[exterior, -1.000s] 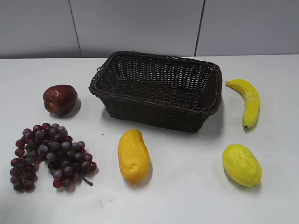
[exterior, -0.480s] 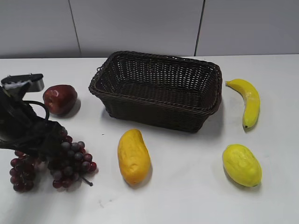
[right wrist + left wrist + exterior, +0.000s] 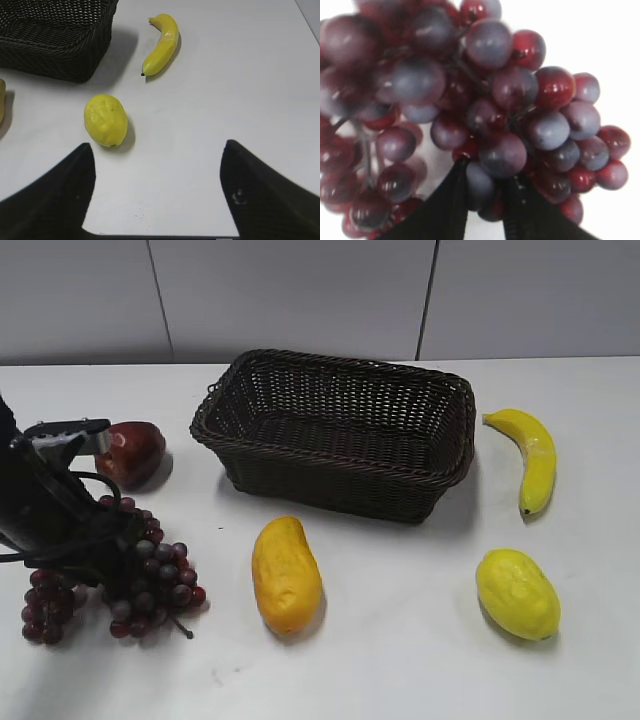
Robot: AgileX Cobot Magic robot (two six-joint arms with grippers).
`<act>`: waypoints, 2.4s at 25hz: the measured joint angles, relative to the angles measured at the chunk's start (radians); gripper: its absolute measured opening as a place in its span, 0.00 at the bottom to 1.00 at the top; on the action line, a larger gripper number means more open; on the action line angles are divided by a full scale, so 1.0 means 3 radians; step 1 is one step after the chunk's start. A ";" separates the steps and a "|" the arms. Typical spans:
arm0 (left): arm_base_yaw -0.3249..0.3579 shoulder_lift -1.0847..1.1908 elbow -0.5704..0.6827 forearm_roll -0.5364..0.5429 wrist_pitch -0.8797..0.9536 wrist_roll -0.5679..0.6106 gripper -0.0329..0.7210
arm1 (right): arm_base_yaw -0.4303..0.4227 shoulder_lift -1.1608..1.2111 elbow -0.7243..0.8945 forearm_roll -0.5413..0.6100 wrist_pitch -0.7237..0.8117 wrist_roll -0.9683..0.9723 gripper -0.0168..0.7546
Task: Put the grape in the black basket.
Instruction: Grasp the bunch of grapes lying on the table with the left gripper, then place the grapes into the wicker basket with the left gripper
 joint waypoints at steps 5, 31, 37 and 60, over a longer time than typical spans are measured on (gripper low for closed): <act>0.0000 -0.0387 -0.0003 0.0008 0.0072 0.0000 0.22 | 0.0000 0.0000 0.0000 0.0000 0.0000 0.0000 0.79; -0.0244 -0.1456 -0.1643 0.0213 -0.0418 0.0238 0.20 | 0.0000 0.0000 0.0000 0.0000 0.0000 0.0000 0.79; -0.0709 -0.0829 -0.2008 0.0213 -0.0553 0.0262 0.20 | 0.0000 0.0000 0.0000 0.0000 0.0000 0.0000 0.79; -0.1091 0.0943 -0.2031 0.0216 -0.1046 0.0265 0.27 | 0.0000 0.0000 0.0000 0.0000 0.0000 0.0000 0.79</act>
